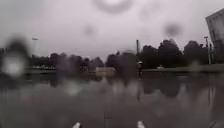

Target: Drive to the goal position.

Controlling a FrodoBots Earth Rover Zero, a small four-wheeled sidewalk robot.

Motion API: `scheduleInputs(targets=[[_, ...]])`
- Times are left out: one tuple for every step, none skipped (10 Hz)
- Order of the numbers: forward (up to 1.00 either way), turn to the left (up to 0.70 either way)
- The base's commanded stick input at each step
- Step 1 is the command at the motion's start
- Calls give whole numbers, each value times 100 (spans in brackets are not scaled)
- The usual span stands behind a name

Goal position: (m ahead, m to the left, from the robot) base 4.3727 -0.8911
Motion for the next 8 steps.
scheduleInputs(targets=[[70, 0], [70, 0], [70, 0], [70, 0], [70, 0], [70, 0], [70, 0], [70, 0]])
